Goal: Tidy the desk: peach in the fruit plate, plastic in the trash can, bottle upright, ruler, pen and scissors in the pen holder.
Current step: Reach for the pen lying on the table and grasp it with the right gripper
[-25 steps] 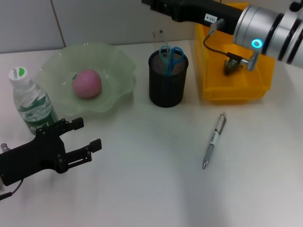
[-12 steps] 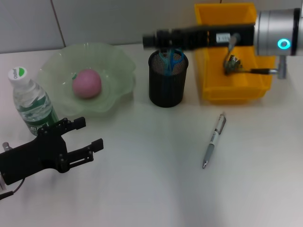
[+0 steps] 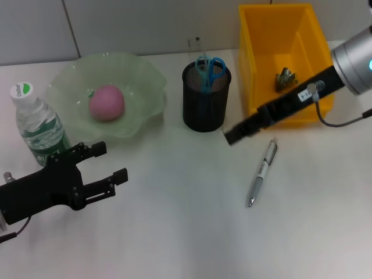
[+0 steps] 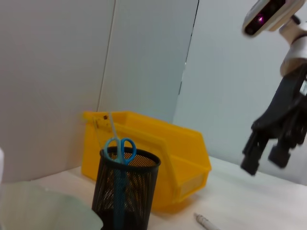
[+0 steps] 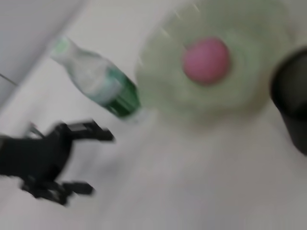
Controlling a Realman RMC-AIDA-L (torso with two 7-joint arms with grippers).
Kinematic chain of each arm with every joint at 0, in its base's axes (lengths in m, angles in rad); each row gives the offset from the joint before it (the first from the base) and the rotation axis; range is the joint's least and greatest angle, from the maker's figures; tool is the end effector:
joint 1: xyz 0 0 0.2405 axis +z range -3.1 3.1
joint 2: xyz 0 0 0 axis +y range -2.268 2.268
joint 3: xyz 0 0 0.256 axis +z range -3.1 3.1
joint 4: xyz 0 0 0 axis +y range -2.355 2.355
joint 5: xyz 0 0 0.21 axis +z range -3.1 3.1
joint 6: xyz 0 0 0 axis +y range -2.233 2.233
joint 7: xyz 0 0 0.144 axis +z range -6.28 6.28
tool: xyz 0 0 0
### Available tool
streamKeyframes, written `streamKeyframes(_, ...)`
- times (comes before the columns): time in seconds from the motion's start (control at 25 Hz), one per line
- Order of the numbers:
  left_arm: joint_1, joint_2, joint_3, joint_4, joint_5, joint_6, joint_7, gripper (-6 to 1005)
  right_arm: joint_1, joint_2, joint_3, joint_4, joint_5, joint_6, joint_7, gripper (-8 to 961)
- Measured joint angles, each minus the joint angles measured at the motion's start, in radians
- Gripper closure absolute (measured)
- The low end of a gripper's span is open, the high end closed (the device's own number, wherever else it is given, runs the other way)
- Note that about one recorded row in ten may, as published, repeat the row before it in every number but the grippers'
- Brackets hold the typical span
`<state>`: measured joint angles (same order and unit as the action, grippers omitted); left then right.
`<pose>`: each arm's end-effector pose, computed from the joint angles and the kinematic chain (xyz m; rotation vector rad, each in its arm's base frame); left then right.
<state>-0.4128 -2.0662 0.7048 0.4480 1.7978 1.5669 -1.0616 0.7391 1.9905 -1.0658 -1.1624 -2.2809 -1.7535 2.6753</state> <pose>-0.2925 0.2887 -0.0165 -2.5799 -0.5446 -0.8905 0.1573 0.3701 0.0444 -2.6690 1.4294 -0.0735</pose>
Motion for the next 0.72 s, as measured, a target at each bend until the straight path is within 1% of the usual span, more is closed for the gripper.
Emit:
streamKeyframes(0.04, 0.000, 0.000, 0.000, 0.000, 0.000, 0.000, 0.000, 187, 0.000, 0.000, 0.000, 0.000, 0.000, 0.000, 0.000, 294)
streamKeyframes(0.16, -0.003, 0.000, 0.001, 0.000, 0.000, 0.005, -0.002, 187, 0.048, 0.000, -0.001, 0.037, -0.102, -0.033, 0.049, 296)
streamKeyframes(0.2, -0.004, -0.001, 0.001, 0.000, 0.001, 0.005, -0.002, 187, 0.085, 0.000, -0.006, 0.073, -0.174, -0.046, 0.077, 296)
streamKeyframes(0.24, -0.004, -0.001, 0.001, 0.000, 0.001, 0.005, -0.002, 187, 0.085, 0.000, -0.006, 0.073, -0.174, -0.046, 0.077, 296)
streamKeyframes(0.28, -0.005, -0.001, 0.001, 0.000, 0.001, 0.005, -0.002, 187, 0.117, 0.005, -0.007, 0.109, -0.234, -0.051, 0.097, 296)
streamKeyframes(0.32, -0.005, -0.001, 0.001, 0.001, 0.001, 0.005, -0.002, 187, 0.117, 0.005, -0.007, 0.109, -0.234, -0.051, 0.097, 296)
streamKeyframes(0.56, -0.016, -0.001, 0.001, -0.002, 0.001, 0.006, 0.007, 187, 0.207, 0.030, -0.007, 0.215, -0.376, -0.034, 0.131, 296)
streamKeyframes(0.6, -0.018, -0.002, 0.001, -0.002, 0.001, 0.006, 0.007, 187, 0.237, 0.039, -0.009, 0.248, -0.414, -0.021, 0.138, 297)
streamKeyframes(0.64, -0.021, -0.002, 0.001, -0.003, 0.002, 0.006, 0.007, 187, 0.237, 0.039, -0.009, 0.248, -0.414, -0.021, 0.138, 297)
streamKeyframes(0.72, -0.023, -0.002, 0.001, -0.003, 0.005, 0.006, 0.008, 187, 0.260, 0.050, -0.009, 0.270, -0.453, -0.007, 0.142, 297)
